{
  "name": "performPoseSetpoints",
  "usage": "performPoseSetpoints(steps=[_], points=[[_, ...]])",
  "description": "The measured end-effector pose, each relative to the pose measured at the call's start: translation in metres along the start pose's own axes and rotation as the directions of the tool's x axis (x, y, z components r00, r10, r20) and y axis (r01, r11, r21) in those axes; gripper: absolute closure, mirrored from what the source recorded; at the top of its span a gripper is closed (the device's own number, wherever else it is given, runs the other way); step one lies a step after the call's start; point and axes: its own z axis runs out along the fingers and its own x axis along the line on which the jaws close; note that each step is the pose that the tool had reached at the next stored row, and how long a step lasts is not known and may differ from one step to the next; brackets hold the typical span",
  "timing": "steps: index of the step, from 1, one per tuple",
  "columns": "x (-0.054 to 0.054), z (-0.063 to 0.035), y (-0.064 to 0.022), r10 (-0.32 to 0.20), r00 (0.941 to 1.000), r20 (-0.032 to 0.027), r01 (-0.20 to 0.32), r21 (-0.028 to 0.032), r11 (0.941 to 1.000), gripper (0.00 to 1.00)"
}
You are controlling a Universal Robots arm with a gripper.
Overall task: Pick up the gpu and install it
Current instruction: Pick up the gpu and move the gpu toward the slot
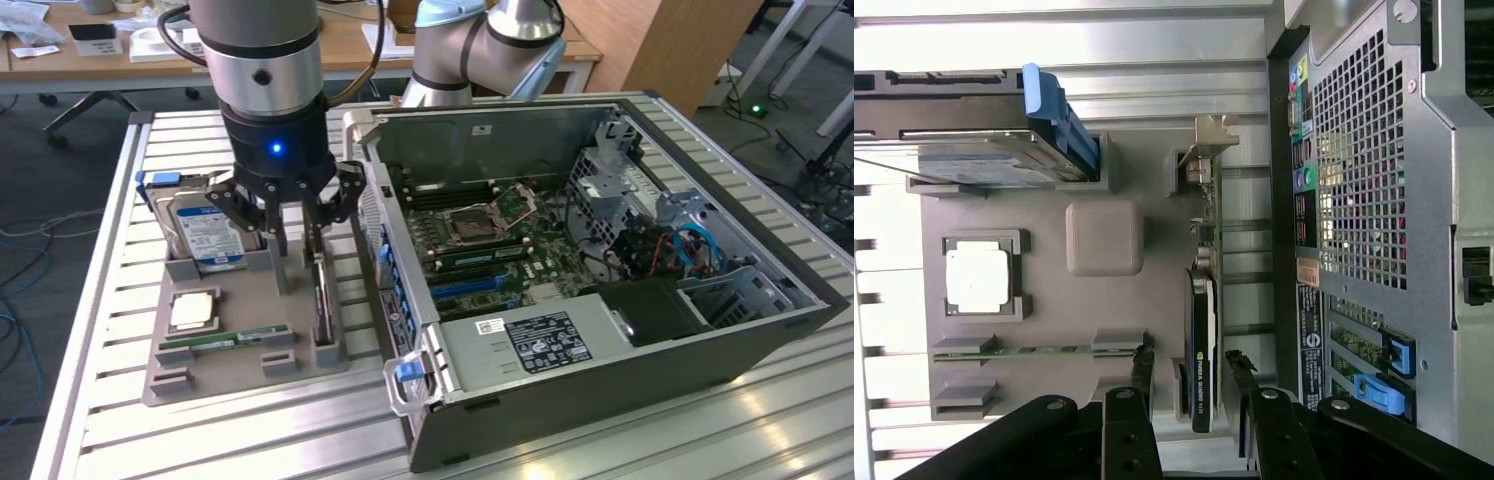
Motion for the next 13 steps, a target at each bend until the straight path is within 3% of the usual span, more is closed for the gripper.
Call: performPoseSetpoints(steps=[13], points=[[-0.0031,0.0003,0.0003,0.0,1.0,0.0002,0.0,-0.0002,1.0,0.58]])
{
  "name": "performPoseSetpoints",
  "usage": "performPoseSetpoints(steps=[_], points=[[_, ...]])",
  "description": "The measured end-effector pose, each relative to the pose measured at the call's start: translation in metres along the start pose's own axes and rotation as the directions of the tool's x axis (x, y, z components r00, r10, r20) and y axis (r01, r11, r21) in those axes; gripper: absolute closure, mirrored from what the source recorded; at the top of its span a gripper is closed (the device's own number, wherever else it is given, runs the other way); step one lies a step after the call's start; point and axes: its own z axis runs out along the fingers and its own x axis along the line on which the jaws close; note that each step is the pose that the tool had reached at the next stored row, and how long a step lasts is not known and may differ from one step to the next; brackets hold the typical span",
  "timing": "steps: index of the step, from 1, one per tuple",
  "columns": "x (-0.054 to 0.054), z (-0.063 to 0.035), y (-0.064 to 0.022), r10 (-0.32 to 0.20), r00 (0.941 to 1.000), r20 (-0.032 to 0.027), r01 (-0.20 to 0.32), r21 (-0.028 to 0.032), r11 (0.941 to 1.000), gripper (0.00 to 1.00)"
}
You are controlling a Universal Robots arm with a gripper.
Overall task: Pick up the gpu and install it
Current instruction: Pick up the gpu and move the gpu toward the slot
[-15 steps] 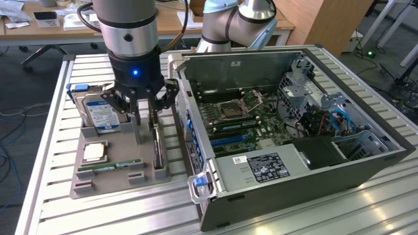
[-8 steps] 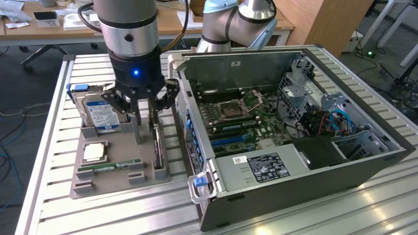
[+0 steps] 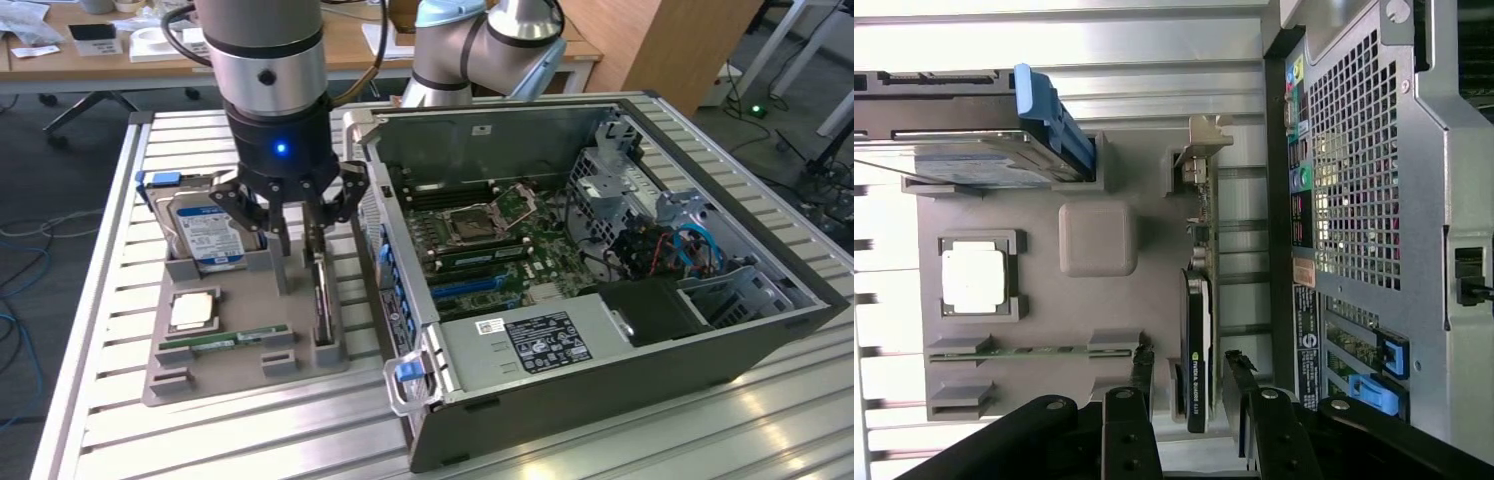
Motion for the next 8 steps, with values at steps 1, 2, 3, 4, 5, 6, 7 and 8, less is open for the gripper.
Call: performPoseSetpoints(steps=[1,2,3,4,5,6,7,8], points=[[-0.0002,0.0002,0.0,0.0,1.0,-0.0001,0.0,0.0001,1.0,0.58],[-0.0005,0.0004,0.0,0.0,1.0,-0.0001,0.0,0.0001,1.0,0.58],[-0.0007,0.0006,0.0,0.0,1.0,0.0,0.0,0.0,1.0,0.58],[-0.0009,0.0007,0.0,0.0,1.0,-0.0002,0.0,0.0001,1.0,0.58],[-0.001,0.0006,0.0,0.0,1.0,-0.0002,0.0,0.0002,1.0,0.58],[-0.001,0.0007,0.0,0.0,1.0,-0.0003,0.0,0.0003,1.0,0.58],[-0.001,0.0007,0.0,0.0,1.0,-0.0002,0.0,0.0002,1.0,0.58],[-0.001,0.0007,0.0,0.0,1.0,-0.0001,0.0,0.0001,1.0,0.58]])
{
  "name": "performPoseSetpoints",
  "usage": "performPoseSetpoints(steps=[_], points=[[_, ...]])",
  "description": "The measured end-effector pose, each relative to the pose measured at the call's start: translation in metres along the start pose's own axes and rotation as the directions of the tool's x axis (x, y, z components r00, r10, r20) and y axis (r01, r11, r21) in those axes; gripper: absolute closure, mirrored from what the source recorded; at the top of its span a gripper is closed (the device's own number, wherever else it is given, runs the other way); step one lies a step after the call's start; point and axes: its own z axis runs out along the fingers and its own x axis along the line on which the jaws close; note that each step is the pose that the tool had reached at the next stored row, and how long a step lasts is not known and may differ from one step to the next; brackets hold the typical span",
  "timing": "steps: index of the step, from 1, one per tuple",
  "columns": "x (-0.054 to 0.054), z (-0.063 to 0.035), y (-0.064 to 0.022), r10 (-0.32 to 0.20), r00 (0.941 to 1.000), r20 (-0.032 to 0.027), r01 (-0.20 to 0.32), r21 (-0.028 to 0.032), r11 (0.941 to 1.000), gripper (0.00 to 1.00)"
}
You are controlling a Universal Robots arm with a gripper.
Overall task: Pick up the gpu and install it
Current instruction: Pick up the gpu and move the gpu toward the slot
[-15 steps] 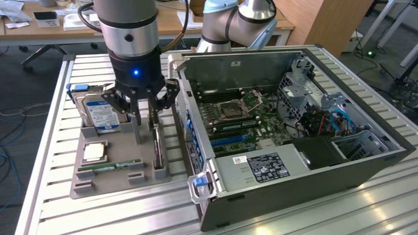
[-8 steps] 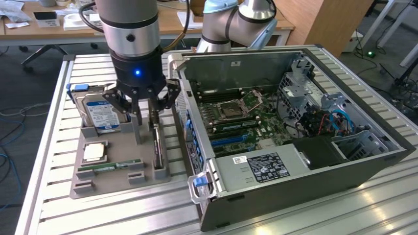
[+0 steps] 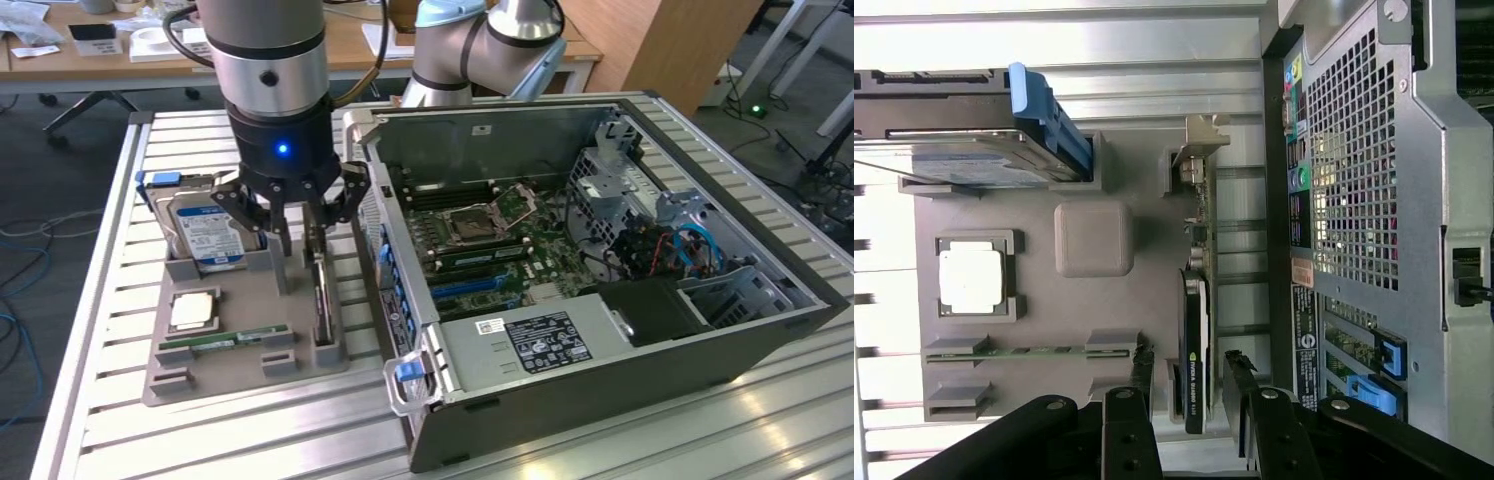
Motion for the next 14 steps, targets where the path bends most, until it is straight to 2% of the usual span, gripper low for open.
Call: performPoseSetpoints(steps=[9,14], points=[[-0.0027,0.0002,0.0002,0.0,1.0,0.0,0.0,0.0,1.0,0.58],[-0.0026,0.0036,0.0001,0.0,1.0,0.0,0.0,-0.0001,1.0,0.58]])
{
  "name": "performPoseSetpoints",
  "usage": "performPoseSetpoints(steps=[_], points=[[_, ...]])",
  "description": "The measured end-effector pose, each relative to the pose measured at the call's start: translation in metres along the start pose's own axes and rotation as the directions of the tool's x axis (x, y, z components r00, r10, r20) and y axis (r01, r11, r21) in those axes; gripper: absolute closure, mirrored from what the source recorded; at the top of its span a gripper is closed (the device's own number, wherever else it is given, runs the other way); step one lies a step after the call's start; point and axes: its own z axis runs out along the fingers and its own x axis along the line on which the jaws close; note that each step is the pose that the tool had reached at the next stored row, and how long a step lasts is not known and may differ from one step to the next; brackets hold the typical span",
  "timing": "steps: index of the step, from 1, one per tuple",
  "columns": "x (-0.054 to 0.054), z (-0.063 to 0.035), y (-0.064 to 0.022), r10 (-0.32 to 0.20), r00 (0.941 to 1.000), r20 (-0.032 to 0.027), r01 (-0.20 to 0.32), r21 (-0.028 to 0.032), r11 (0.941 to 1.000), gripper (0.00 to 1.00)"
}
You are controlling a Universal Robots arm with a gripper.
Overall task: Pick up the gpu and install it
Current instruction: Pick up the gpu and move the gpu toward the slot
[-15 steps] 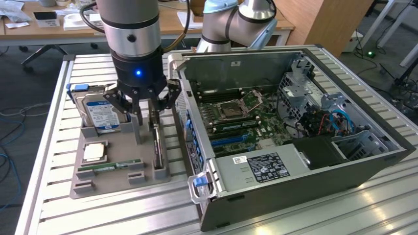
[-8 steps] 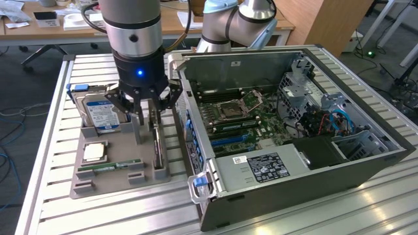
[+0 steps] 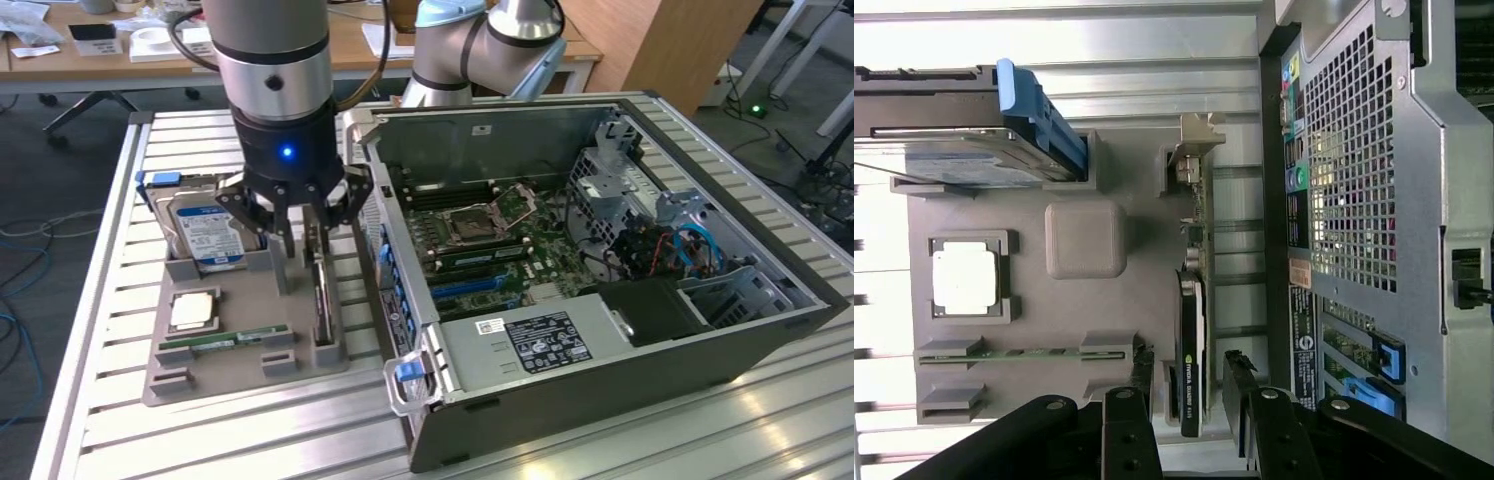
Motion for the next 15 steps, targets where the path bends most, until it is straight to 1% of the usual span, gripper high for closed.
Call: performPoseSetpoints(steps=[8,15], points=[[0.0,0.0023,-0.0001,0.0,1.0,0.0002,0.0,-0.0002,1.0,0.58],[0.0,0.0112,-0.0004,0.0,1.0,0.0,0.0,0.0011,1.0,0.58]])
